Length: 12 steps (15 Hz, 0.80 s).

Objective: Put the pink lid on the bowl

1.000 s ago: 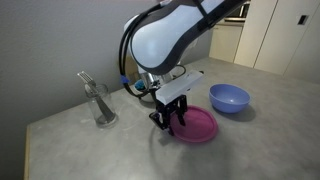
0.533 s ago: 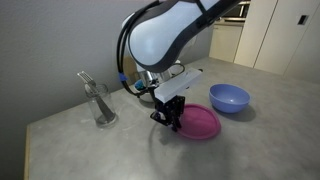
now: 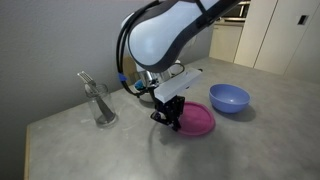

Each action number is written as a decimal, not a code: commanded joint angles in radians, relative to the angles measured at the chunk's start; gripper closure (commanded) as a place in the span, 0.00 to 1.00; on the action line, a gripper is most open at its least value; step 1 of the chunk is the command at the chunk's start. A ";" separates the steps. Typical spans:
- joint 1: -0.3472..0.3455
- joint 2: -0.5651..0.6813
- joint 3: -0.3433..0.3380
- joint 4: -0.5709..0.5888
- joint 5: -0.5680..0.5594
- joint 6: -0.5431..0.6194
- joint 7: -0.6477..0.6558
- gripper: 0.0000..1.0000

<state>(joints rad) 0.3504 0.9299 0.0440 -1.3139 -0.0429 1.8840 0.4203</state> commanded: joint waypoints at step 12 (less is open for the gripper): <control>0.153 -0.058 -0.032 0.091 -0.180 -0.236 0.124 0.97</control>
<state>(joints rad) 0.4701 0.8983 0.0315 -1.2317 -0.1863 1.7090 0.5169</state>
